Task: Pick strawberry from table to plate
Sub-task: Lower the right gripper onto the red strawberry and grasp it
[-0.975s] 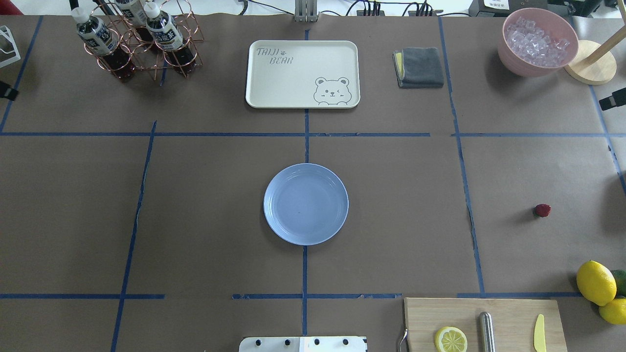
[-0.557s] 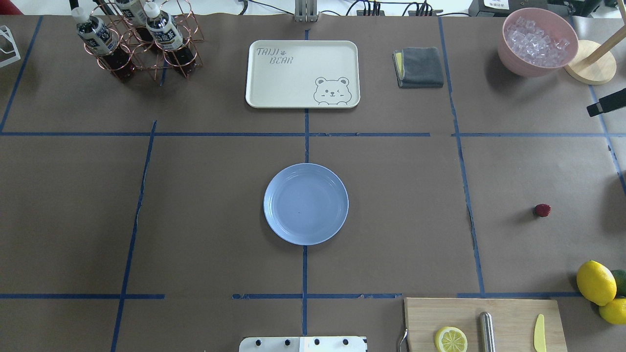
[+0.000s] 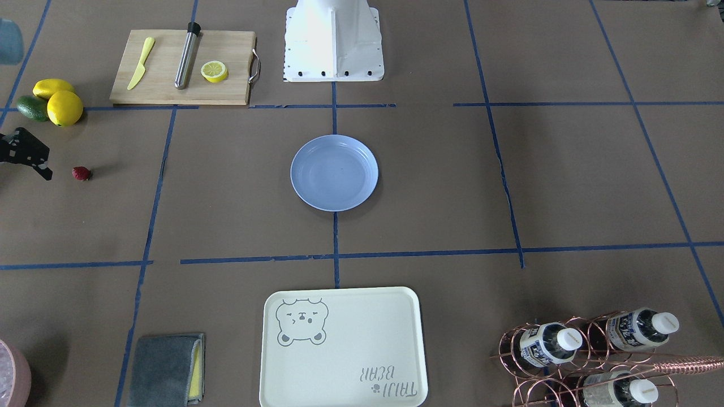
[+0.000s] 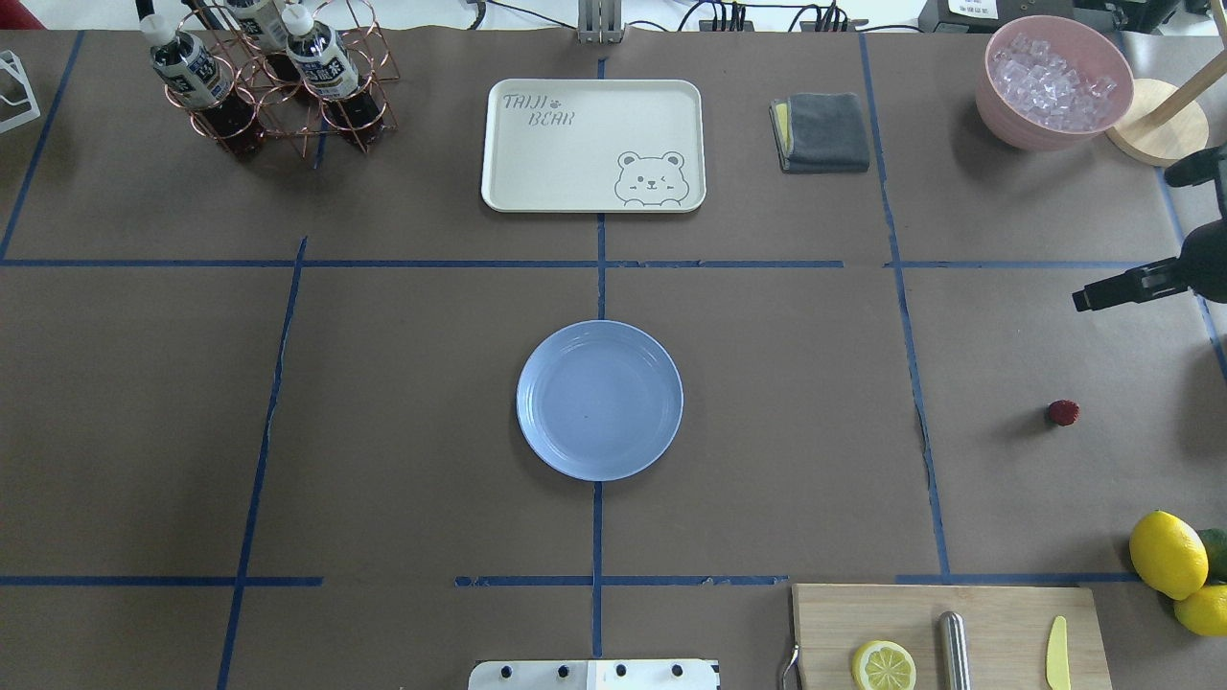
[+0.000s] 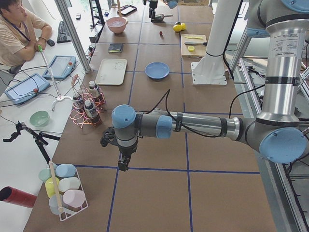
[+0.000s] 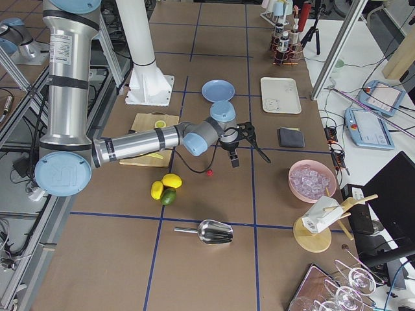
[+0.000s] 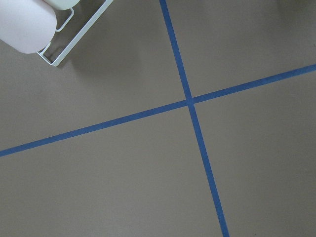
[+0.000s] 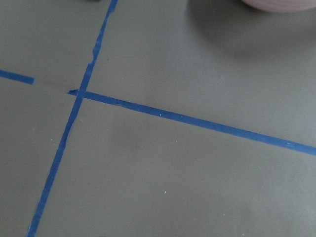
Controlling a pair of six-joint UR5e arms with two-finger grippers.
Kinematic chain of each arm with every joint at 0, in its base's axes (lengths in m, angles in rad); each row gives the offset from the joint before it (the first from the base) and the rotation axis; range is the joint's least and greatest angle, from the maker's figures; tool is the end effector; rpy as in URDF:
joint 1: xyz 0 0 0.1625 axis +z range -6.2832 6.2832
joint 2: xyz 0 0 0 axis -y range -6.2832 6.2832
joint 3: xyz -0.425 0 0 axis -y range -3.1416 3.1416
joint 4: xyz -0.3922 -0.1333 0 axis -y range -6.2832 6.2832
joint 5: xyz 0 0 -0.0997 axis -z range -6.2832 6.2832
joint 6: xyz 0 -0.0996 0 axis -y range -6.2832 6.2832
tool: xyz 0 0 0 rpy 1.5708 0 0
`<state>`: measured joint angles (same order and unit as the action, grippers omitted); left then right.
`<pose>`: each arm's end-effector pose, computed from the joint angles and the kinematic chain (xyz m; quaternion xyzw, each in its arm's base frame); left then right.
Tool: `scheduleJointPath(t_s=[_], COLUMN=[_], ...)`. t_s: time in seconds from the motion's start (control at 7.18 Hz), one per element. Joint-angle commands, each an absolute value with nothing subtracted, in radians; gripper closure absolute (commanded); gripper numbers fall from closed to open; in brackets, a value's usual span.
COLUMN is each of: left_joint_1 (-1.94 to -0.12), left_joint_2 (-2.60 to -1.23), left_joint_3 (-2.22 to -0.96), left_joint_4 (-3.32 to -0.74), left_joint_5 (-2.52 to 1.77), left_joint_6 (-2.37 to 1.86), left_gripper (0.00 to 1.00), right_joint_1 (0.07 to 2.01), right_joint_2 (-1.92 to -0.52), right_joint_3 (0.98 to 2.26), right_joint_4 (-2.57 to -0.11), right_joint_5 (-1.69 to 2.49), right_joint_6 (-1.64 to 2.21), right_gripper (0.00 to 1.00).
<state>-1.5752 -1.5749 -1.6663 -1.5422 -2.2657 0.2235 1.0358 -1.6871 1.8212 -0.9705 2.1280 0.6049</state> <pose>-0.0717 -0.4966 0.6177 0.0719 0.3343 0.1147 0.9327 -0.1703 -0.4454 0.5281 0.1521 -0.4023 -0.0673 0.9002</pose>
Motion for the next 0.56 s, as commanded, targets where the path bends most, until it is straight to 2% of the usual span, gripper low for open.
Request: scheduleJointPath(t_s=[0.0,0.42], left_joint_1=[-1.575,-1.575], left_joint_2=[-1.575,-1.575], left_joint_3=[-1.674,-1.674], left_joint_4=[-1.537,-1.537], left_joint_5=[-2.266,-2.267], left_joint_6=[0.224,0.225], left_gripper=[0.0,0.0], right_joint_1=[0.907,0.835], right_joint_2=[-1.727,-1.771], right_joint_3=[1.723,1.712], right_joint_4=[-0.72,-0.713], right_joint_5=[2.062,2.003], right_joint_6=[0.728,0.735], right_gripper=[0.01,0.08])
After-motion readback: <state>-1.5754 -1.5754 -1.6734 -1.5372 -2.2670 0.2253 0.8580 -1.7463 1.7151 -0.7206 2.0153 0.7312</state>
